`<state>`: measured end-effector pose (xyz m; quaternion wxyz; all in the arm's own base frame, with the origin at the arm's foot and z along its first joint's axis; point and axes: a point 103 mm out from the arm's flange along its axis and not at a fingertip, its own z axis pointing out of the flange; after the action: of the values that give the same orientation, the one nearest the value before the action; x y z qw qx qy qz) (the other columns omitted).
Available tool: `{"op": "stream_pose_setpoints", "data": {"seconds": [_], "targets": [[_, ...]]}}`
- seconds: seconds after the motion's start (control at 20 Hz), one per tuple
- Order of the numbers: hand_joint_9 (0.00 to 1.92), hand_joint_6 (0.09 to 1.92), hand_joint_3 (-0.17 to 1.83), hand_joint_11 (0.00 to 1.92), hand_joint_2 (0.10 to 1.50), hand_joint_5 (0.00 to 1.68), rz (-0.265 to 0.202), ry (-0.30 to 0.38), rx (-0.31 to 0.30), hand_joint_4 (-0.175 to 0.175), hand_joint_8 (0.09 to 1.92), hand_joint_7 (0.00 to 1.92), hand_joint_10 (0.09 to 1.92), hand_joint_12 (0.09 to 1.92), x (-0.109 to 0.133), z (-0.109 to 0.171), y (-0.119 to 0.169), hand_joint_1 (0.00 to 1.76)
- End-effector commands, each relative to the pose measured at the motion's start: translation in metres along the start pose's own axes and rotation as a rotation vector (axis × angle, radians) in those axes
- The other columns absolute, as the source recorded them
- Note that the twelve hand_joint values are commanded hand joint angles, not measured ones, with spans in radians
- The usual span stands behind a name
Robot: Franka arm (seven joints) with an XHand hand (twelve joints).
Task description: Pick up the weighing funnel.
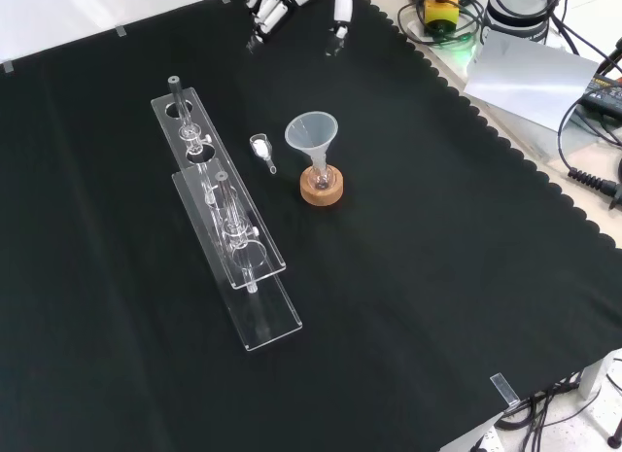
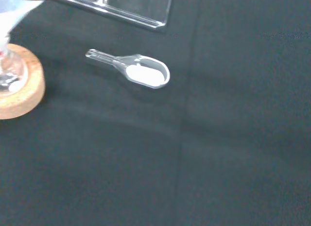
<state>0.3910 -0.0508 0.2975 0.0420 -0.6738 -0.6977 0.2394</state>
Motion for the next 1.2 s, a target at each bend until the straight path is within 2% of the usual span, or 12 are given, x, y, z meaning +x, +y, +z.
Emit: {"op": "stream_pose_setpoints", "data": {"seconds": [0.05,0.3,0.5,1.0,1.2], "targets": [[0.8,0.09,0.43,0.45,0.7,0.34,0.014,0.05,0.008,-0.03,0.7,0.35,0.62,1.3,-0.02,0.015,0.011,0.64],[0.81,0.09,0.44,0.45,0.7,0.36,0.013,0.07,0.01,-0.031,0.7,0.37,0.62,1.3,-0.029,0.025,0.026,0.64],[0.83,0.09,0.45,0.48,0.72,0.45,0.01,0.069,0.004,-0.03,0.7,0.44,0.6,1.29,-0.03,0.039,0.044,0.72],[0.83,0.09,0.49,0.5,0.71,0.52,-0.013,0.125,-0.019,-0.032,0.7,0.52,0.57,1.27,-0.02,0.087,0.094,0.79],[0.83,0.09,0.49,0.5,0.71,0.53,-0.019,0.135,-0.008,-0.033,0.7,0.53,0.56,1.27,-0.016,0.102,0.111,0.78]]}}
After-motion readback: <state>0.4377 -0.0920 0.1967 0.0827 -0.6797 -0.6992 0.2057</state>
